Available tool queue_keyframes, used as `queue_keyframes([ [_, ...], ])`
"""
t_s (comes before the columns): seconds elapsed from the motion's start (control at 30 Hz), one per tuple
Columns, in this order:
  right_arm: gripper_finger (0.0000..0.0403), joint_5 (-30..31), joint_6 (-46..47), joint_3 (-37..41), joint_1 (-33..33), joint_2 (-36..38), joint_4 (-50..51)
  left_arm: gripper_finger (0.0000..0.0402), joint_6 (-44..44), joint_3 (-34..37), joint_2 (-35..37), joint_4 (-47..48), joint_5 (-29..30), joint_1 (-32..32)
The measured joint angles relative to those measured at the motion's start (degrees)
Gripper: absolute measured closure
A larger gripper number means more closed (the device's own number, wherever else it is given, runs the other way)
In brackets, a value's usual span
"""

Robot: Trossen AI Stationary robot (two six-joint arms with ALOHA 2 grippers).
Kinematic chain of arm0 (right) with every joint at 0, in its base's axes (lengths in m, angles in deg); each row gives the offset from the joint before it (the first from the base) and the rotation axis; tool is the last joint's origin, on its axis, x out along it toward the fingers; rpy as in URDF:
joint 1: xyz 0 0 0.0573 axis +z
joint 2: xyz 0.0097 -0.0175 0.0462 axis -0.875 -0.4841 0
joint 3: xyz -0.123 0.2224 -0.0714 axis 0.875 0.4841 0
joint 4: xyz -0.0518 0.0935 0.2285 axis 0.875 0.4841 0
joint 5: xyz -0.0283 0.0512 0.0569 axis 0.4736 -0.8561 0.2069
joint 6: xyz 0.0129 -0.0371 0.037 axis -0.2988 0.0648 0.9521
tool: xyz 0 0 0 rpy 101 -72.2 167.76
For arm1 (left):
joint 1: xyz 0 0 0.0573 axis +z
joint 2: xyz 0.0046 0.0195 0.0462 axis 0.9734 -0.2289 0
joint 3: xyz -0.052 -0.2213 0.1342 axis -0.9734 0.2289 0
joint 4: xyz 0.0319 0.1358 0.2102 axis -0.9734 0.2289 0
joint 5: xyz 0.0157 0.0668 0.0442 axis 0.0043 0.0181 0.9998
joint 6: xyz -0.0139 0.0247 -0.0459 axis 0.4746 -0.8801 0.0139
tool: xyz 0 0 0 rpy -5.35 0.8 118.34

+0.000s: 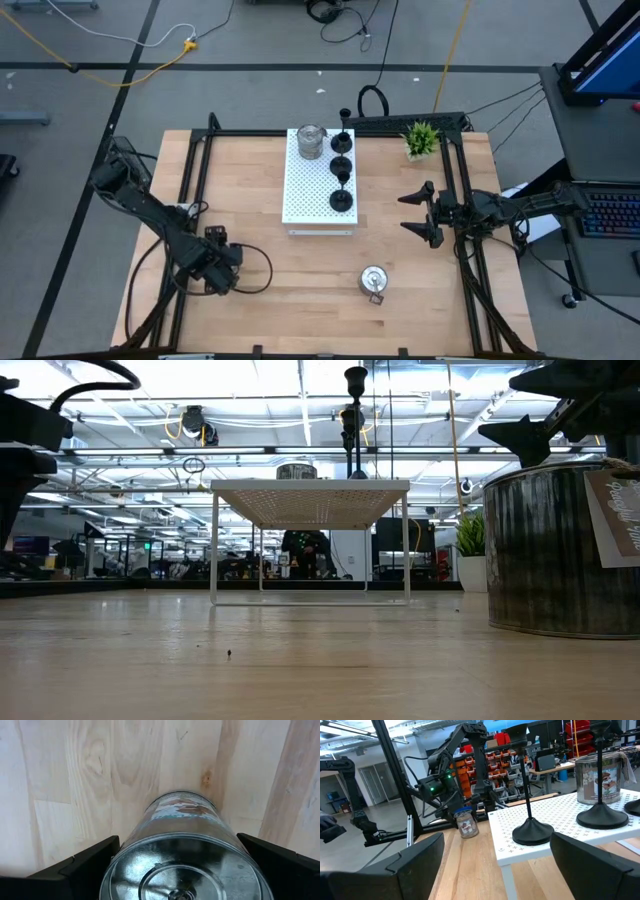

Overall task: Pick & Place candle stick holders
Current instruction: Put the left silver scented candle on the shelf aligned with the other silver scented candle

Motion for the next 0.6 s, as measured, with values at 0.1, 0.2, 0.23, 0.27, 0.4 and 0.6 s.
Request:
queue_keyframes([
  [0.1,0.0045,0.0,0.0,0.0,0.0,0.0,0.0,0.0003,0.0,0.0,0.0,0.0,0.0,0.4],
  [0.2,0.0045,0.0,0.0,0.0,0.0,0.0,0.0,0.0003,0.0,0.0,0.0,0.0,0.0,0.4],
  [0.23,0.0045,0.0,0.0,0.0,0.0,0.0,0.0,0.0003,0.0,0.0,0.0,0.0,0.0,0.4],
  [0.27,0.0045,0.0,0.0,0.0,0.0,0.0,0.0,0.0003,0.0,0.0,0.0,0.0,0.0,0.4],
  [0.4,0.0044,0.0,0.0,0.0,0.0,0.0,0.0,0.0003,0.0,0.0,0.0,0.0,0.0,0.4],
  [0.6,0.0045,0.0,0.0,0.0,0.0,0.0,0.0,0.0003,0.0,0.0,0.0,0.0,0.0,0.4],
])
